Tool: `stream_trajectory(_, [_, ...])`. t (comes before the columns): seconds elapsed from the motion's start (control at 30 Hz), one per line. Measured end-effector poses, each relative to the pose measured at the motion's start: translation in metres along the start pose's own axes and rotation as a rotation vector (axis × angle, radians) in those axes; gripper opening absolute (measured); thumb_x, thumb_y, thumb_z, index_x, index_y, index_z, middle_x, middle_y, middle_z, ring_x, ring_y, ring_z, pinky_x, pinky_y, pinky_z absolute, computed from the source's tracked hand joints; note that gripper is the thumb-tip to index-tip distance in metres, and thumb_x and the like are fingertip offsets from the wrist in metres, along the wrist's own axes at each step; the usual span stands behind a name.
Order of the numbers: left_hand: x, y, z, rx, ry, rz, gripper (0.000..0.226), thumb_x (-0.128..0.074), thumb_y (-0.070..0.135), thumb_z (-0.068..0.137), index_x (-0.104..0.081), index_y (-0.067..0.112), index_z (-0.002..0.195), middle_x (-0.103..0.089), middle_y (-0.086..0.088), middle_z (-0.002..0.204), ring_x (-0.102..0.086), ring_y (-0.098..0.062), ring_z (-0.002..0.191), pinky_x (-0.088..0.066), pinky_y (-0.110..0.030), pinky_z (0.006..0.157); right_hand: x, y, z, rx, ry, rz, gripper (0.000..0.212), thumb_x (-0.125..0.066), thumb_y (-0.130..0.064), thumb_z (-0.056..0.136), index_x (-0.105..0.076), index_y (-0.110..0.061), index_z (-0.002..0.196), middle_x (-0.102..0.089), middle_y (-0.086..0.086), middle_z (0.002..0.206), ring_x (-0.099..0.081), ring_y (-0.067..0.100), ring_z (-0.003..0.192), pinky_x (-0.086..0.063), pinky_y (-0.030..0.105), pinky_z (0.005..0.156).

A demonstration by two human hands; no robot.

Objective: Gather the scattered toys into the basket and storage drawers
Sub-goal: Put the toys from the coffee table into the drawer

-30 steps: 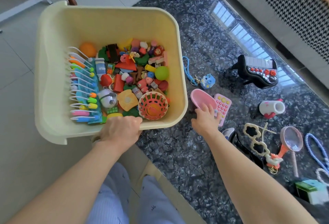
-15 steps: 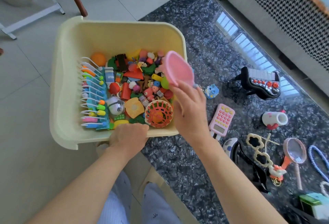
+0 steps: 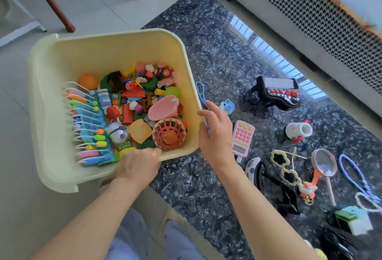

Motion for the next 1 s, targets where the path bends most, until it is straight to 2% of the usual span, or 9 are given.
stream_trajectory(0.2, [0.021, 0.016, 0.020, 0.017, 0.111, 0.007, 0.023, -0.040, 0.033, 0.095, -0.054, 0.024, 0.110, -0.065, 0.003, 0.093, -0.065, -0.022, 0.082, -0.037, -0.028, 0.057, 0.001, 0.158, -0.021, -0.683, -0.235, -0.227, 0.054, -0.059, -0.024, 0.086, -0.038, -0.008, 0.133, -0.038, 0.010, 0.137, -0.039, 0.028, 0.127, -0.038, 0.042, 0.098])
stream_trajectory(0.3, [0.027, 0.016, 0.019, 0.037, 0.176, -0.029, 0.019, -0.050, 0.034, 0.091, -0.059, 0.022, 0.104, -0.066, 0.003, 0.083, -0.066, -0.024, 0.072, -0.035, -0.028, 0.053, -0.013, 0.186, -0.028, -0.747, -0.337, -0.257, 0.059, -0.060, -0.028, 0.084, -0.034, -0.012, 0.135, -0.033, 0.010, 0.141, -0.038, 0.030, 0.127, -0.036, 0.046, 0.102])
stream_trajectory(0.43, [0.023, 0.017, 0.021, -0.013, 0.231, -0.039, 0.022, -0.083, 0.018, 0.060, -0.063, 0.014, 0.066, -0.055, -0.001, 0.045, -0.051, -0.026, 0.033, -0.026, -0.019, 0.041, -0.041, 0.198, -0.045, -0.791, -0.474, -0.326, 0.079, -0.065, -0.036, 0.083, -0.019, -0.024, 0.145, 0.003, 0.006, 0.156, -0.022, 0.038, 0.134, -0.027, 0.052, 0.108])
stream_trajectory(0.57, [0.021, 0.016, 0.021, 0.008, 0.226, -0.019, 0.019, -0.081, 0.019, 0.063, -0.063, 0.015, 0.068, -0.056, -0.001, 0.047, -0.052, -0.026, 0.035, -0.025, -0.018, 0.043, -0.044, 0.196, -0.051, -0.758, -0.456, -0.327, 0.082, -0.062, -0.016, 0.085, -0.010, -0.036, 0.145, 0.020, 0.000, 0.155, -0.029, 0.041, 0.125, -0.041, 0.048, 0.094])
stream_trajectory(0.67, [0.023, 0.015, 0.018, 0.056, 0.212, -0.034, 0.011, -0.066, 0.028, 0.081, -0.065, 0.018, 0.086, -0.065, -0.001, 0.065, -0.061, -0.029, 0.054, -0.032, -0.025, 0.047, -0.027, 0.188, -0.045, -0.763, -0.350, -0.219, 0.067, -0.055, -0.012, 0.085, -0.026, -0.033, 0.142, 0.007, -0.002, 0.158, -0.036, 0.037, 0.120, -0.039, 0.045, 0.096])
stream_trajectory(0.73, [0.026, 0.015, 0.019, 0.069, 0.180, -0.032, 0.016, -0.056, 0.033, 0.088, -0.062, 0.021, 0.096, -0.067, 0.000, 0.077, -0.063, -0.028, 0.066, -0.034, -0.027, 0.052, -0.009, 0.178, -0.036, -0.772, -0.151, 0.033, 0.055, -0.052, -0.009, 0.084, -0.045, -0.025, 0.135, -0.025, 0.003, 0.153, -0.042, 0.030, 0.124, -0.038, 0.039, 0.100])
stream_trajectory(0.8, [0.028, 0.017, 0.019, 0.077, 0.153, -0.020, 0.019, -0.048, 0.035, 0.092, -0.059, 0.023, 0.101, -0.066, 0.001, 0.085, -0.064, -0.025, 0.074, -0.034, -0.027, 0.055, 0.017, 0.161, -0.030, -0.784, 0.085, 0.310, 0.043, -0.049, -0.001, 0.083, -0.062, -0.021, 0.119, -0.059, 0.004, 0.125, -0.057, 0.021, 0.108, -0.047, 0.029, 0.087])
stream_trajectory(0.9, [0.026, 0.016, 0.019, 0.080, 0.096, -0.021, 0.021, -0.042, 0.035, 0.095, -0.054, 0.023, 0.107, -0.064, 0.003, 0.094, -0.064, -0.023, 0.082, -0.035, -0.028, 0.059, 0.055, 0.114, -0.018, -0.648, 0.297, 0.525, 0.043, -0.055, 0.008, 0.081, -0.067, -0.031, 0.093, -0.069, 0.004, 0.101, -0.063, 0.016, 0.092, -0.049, 0.022, 0.077])
stream_trajectory(1.0, [0.024, 0.015, 0.021, 0.081, 0.035, -0.028, 0.021, -0.038, 0.031, 0.096, -0.052, 0.024, 0.110, -0.064, 0.003, 0.100, -0.064, -0.022, 0.087, -0.035, -0.028, 0.060, 0.073, 0.056, 0.003, -0.484, 0.334, 0.689, 0.038, -0.060, 0.005, 0.084, -0.065, -0.029, 0.099, -0.068, 0.007, 0.104, -0.063, 0.013, 0.093, -0.050, 0.025, 0.084])
Point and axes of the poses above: each hand's wrist, its own z-axis towards the middle knuckle, its own x-axis out of the back of the hand, y = z × x, the point moved 8 cm from there along z, towards the middle knuckle
